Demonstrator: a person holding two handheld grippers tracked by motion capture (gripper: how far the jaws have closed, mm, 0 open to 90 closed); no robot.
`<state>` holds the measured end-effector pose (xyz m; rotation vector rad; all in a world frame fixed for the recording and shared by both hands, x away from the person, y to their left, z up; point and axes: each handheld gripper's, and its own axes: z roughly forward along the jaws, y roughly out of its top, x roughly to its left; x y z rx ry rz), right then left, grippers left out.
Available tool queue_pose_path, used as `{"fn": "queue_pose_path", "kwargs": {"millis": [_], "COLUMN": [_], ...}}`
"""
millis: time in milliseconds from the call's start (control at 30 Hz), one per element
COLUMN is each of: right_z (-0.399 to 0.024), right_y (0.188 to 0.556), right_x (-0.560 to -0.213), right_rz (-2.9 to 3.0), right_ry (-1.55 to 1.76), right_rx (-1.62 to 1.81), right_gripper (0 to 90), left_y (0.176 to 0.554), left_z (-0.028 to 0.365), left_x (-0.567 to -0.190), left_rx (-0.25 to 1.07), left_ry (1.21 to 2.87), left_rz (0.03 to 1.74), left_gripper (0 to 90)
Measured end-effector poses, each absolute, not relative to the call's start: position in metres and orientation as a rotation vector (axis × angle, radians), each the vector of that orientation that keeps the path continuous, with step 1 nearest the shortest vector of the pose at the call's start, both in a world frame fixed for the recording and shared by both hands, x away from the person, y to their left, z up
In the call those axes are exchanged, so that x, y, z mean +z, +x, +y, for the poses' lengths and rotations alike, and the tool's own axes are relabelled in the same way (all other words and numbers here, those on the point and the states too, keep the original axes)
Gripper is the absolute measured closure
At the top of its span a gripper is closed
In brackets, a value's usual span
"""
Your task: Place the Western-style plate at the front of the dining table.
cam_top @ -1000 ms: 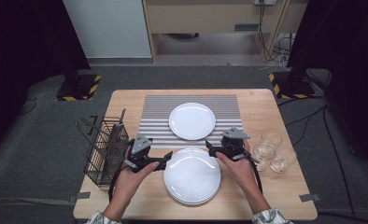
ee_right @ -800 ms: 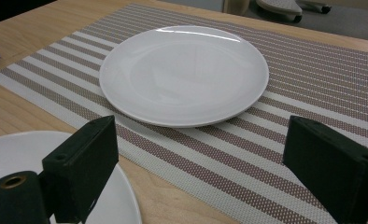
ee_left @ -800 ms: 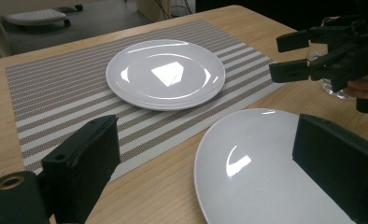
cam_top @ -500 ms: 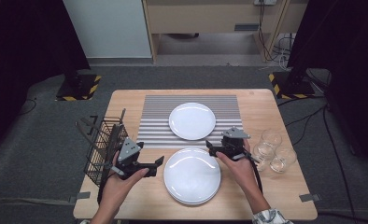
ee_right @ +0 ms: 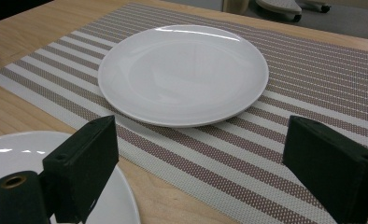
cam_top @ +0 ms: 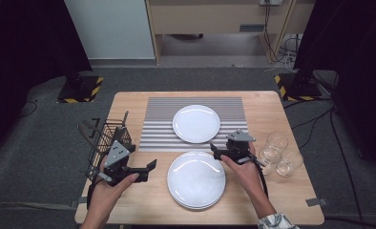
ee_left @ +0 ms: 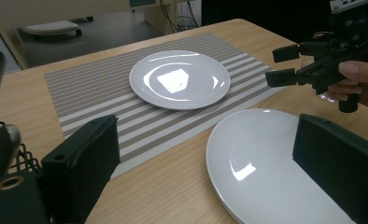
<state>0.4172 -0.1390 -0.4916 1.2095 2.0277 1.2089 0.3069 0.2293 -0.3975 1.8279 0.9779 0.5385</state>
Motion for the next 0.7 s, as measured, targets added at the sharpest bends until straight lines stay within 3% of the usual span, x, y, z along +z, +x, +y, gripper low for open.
{"fn": "queue_pose_path", "kwargs": {"millis": [700], "right_z": [-0.138], "right_y": [0.418], "right_x": [-0.493], "right_rz": [2.034], "right_ry": [1.212], "right_rx": [1.205], "right_gripper": [10.4], "left_y": [0.294], "left_z": [0.275], "left_x": [-0.375], "left_rx": [0.616], "left_ry": [1.785], "left_rz": [1.014], "left_gripper": [6.7]}}
